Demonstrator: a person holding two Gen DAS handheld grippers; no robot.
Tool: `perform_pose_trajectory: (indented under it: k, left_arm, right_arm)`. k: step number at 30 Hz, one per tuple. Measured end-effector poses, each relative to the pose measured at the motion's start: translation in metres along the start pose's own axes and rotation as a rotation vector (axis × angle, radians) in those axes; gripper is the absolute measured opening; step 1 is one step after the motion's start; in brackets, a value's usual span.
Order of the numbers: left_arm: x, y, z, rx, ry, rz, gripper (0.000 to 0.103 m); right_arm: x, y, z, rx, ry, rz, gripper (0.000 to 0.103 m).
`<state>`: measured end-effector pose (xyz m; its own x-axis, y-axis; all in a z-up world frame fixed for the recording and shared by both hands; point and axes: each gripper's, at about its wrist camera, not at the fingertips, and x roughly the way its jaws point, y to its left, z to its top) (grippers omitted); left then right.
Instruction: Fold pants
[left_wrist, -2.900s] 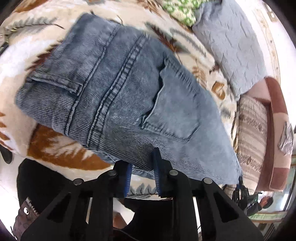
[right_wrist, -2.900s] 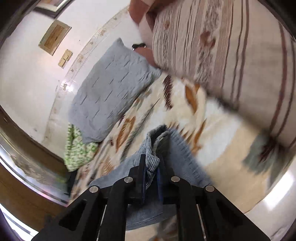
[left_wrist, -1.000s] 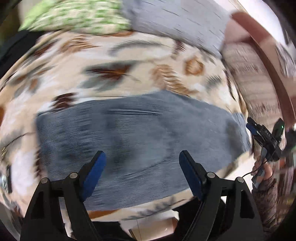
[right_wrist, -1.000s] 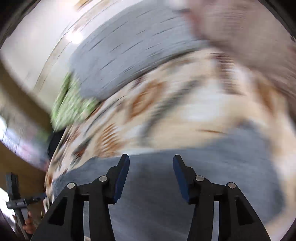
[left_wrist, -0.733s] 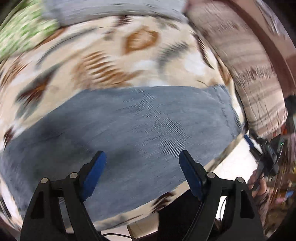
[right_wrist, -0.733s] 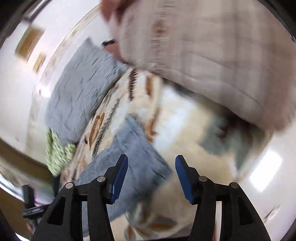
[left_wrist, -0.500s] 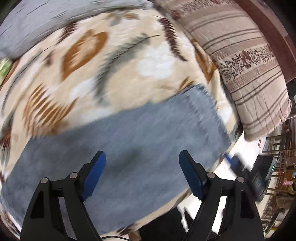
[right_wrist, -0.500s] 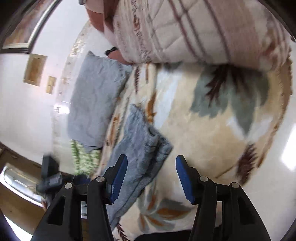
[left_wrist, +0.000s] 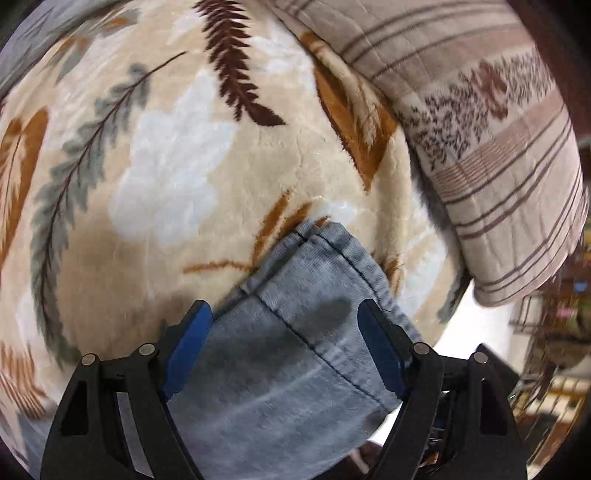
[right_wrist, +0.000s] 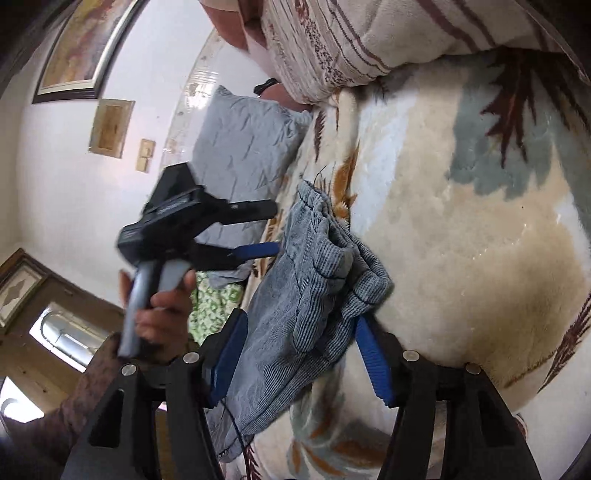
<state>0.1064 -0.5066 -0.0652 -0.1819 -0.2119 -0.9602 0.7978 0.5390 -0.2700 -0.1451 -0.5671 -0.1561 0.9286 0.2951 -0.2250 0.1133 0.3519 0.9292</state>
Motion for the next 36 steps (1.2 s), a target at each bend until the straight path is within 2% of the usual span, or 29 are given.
perform_pose_trajectory:
  k: [3, 6, 8, 10, 12, 15, 16, 17, 18, 21, 23, 26, 27, 36]
  left_arm:
    - [0.004, -0.004, 0.005, 0.077, 0.013, -0.011, 0.082]
    - [0.015, -0.015, 0.007, 0.165, 0.06, -0.024, 0.082]
    - [0.026, -0.025, 0.006, 0.231, 0.083, -0.009, 0.082]
    - [0.035, -0.034, 0.004, 0.29, 0.088, 0.022, 0.083]
    - [0.037, -0.04, 0.001, 0.33, 0.078, 0.01, 0.088]
    - [0.038, -0.047, -0.003, 0.385, 0.054, 0.019, 0.087]
    - [0.036, -0.048, -0.005, 0.386, 0.035, 0.012, 0.085]
    - [0.033, -0.049, -0.006, 0.388, 0.015, 0.006, 0.072]
    - [0.03, -0.05, -0.005, 0.398, -0.01, 0.006, 0.052]
    - [0.026, -0.056, -0.015, 0.419, -0.053, 0.065, 0.027]
    - [0.02, -0.06, -0.022, 0.424, -0.079, 0.086, 0.019]
    - [0.004, -0.072, -0.03, 0.412, -0.121, 0.083, 0.017]
    - [-0.009, -0.065, -0.027, 0.411, -0.133, 0.081, 0.017]
    - [-0.082, -0.052, -0.067, 0.321, -0.247, 0.098, 0.017]
  right_arm:
    - [-0.005, -0.001, -0.003, -0.016, -0.003, 0.013, 0.06]
    - [-0.009, 0.002, -0.006, -0.026, -0.018, 0.022, 0.061]
    - [-0.008, 0.002, -0.006, -0.024, -0.035, 0.035, 0.056]
    - [-0.006, -0.001, -0.004, -0.008, -0.045, 0.052, 0.042]
    - [-0.003, -0.005, -0.002, 0.005, -0.045, 0.059, 0.035]
    - [0.002, -0.008, -0.001, 0.0, -0.038, 0.023, 0.023]
    - [0.003, -0.009, -0.001, 0.002, -0.038, 0.027, 0.023]
    - [0.002, -0.009, -0.001, 0.002, -0.039, 0.03, 0.023]
    - [0.002, -0.009, -0.001, 0.001, -0.039, 0.028, 0.022]
    - [0.003, -0.008, 0.0, 0.002, -0.041, 0.008, 0.019]
    - [0.003, -0.004, 0.0, -0.003, -0.037, -0.014, 0.02]
    - [0.003, 0.008, 0.002, -0.034, -0.031, -0.043, 0.02]
    - [0.001, 0.014, 0.003, -0.049, -0.03, -0.048, 0.02]
    - [-0.007, 0.081, -0.005, -0.233, -0.007, -0.095, 0.02]
